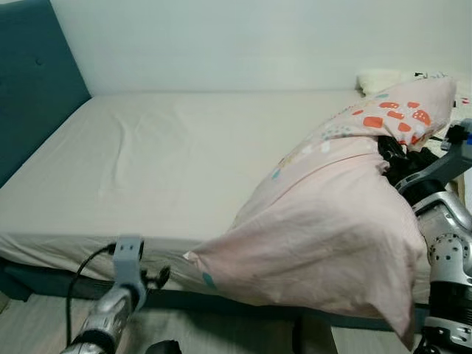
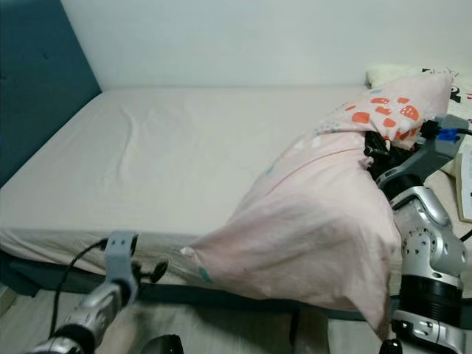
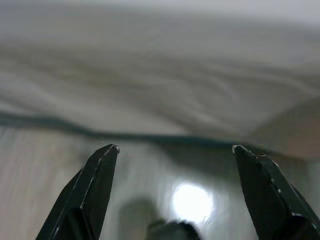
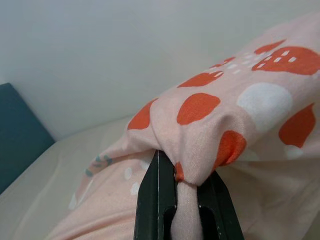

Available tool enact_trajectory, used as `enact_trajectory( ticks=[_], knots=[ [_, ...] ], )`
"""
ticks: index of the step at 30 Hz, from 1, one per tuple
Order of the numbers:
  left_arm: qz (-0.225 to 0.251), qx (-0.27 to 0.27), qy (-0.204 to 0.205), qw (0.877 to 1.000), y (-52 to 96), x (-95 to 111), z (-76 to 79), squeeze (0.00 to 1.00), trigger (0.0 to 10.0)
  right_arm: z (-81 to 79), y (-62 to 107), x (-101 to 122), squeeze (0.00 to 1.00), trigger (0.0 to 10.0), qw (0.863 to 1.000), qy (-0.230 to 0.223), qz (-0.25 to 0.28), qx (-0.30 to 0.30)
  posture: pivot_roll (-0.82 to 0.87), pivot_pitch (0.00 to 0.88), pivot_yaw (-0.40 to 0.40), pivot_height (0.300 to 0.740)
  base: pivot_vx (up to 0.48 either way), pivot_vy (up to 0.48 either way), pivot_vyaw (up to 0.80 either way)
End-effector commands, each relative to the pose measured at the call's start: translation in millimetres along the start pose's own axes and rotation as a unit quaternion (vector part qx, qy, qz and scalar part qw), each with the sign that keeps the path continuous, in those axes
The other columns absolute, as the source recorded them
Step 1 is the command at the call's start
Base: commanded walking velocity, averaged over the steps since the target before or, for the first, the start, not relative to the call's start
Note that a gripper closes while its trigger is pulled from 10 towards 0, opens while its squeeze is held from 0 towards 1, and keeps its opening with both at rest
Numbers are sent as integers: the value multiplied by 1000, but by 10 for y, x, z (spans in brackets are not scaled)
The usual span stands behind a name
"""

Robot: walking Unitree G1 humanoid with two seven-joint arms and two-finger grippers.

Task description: Clean up the room

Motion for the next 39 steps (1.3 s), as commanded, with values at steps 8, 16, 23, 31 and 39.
enact_trajectory(
  ticks=[8, 16, 23, 31, 39],
  knots=[
    [-91, 44, -26, 995, 181, -547, -149, 0, 10000, -297, -87, 224, 0, 0, 998, 7, 44, 47, -34, 0, 48, 612, 0, 0, 0],
    [-136, 54, -30, 989, 243, -765, -105, 0, 10000, -423, -106, 14, 0, 0, 998, -2, 19, 64, -34, 0, 42, 642, -120, 0, 0],
    [-149, 49, -46, 987, 262, -846, -33, 0, 10000, -479, -123, -30, 0, 0, 997, -2, 14, 72, -35, 0, 40, 672, -480, 0, 0],
    [-155, 44, -57, 985, 278, -901, 18, 0, 10000, -488, -119, -22, 0, 0, 997, 6, 20, 72, -38, 0, 40, 707, -374, 0, 0],
    [-159, 10, -92, 983, 285, -950, 144, 0, 10000, -399, -91, -96, 0, 10000, 998, 40, 13, 51, -38, 0, 41, 712, 0, 0, 293]
  ],
)
Point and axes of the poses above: a point about 5 cm out from each wrist's last joint towards the gripper, its own y axis pointing back from the gripper into the wrist, its own x axis along the axis of the wrist's last joint, z = x × y, the point moved 5 cm from there along -y, pointing out of the wrist towards the gripper, and after that the axes turned 7 degrees about -y, right-handed, at the moved point
